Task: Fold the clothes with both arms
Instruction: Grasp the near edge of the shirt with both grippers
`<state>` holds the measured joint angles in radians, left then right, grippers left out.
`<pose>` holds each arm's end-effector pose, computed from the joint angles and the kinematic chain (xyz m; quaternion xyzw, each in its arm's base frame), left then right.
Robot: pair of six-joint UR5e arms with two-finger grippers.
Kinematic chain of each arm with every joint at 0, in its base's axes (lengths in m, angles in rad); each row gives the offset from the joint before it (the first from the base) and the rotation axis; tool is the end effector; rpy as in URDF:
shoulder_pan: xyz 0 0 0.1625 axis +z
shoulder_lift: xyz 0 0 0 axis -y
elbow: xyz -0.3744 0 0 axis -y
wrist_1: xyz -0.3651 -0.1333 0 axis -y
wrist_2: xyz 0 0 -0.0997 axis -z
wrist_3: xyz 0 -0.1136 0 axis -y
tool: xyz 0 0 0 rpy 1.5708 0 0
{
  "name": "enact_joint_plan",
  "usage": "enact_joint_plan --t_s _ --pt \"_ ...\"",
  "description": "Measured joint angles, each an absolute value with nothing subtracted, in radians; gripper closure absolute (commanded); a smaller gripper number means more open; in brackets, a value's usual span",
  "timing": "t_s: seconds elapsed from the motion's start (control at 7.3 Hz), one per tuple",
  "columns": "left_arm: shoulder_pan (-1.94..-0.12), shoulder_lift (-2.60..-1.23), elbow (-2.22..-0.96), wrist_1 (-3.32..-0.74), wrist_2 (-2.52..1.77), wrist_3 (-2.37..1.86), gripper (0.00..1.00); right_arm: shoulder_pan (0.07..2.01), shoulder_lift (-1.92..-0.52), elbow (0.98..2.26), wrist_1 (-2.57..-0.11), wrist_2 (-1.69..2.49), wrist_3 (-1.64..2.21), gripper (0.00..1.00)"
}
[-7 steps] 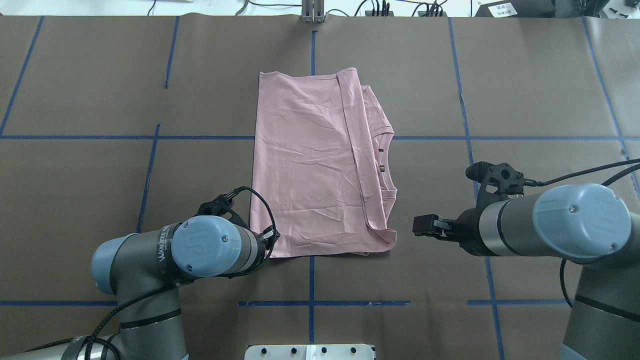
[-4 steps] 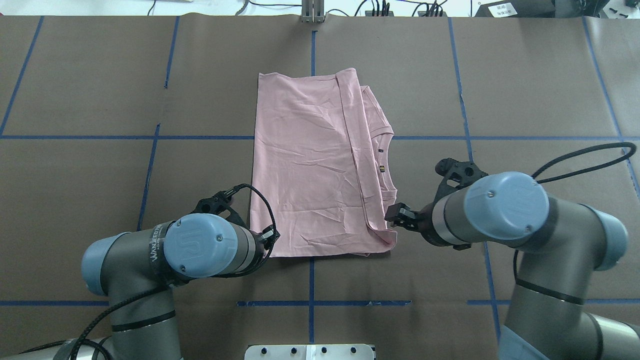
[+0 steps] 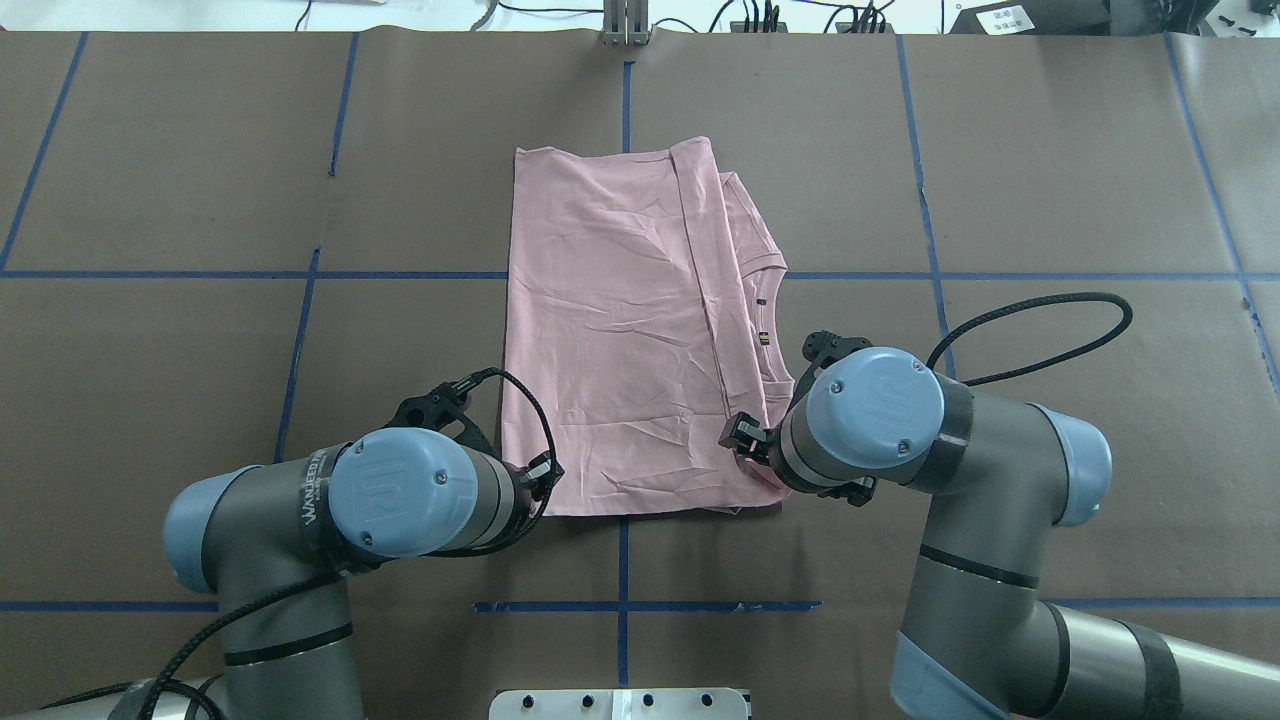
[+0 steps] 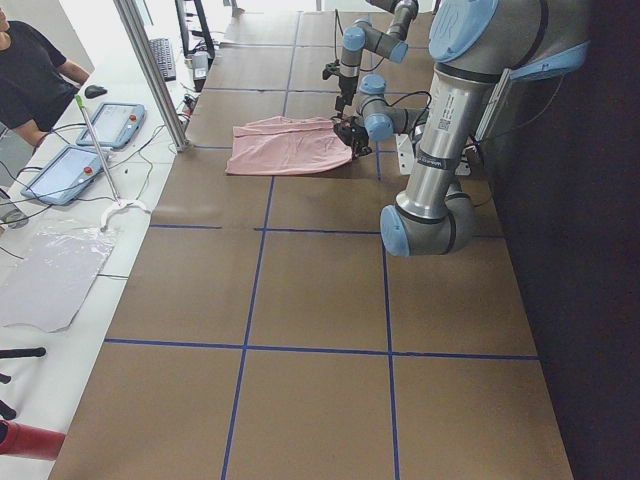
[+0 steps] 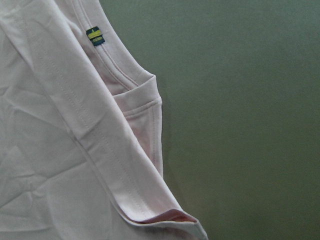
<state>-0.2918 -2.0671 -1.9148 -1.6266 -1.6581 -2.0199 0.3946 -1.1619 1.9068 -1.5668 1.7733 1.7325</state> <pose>0.5128 -0.2829 0.2126 -0.0732 0.4284 -0.3084 0.8462 -0.4801 -0.3196 0.2722 -0.0512 -0.3724 0.2187 0.9005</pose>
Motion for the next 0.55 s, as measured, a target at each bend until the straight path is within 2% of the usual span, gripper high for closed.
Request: enact_joint_plan --t_s 0.55 --pt "-0.292 -2.071 -1.915 -1.630 -1.656 -2.009 1.00 0.386 -1.085 1.812 -1.569 1.776 1.820 0.00"
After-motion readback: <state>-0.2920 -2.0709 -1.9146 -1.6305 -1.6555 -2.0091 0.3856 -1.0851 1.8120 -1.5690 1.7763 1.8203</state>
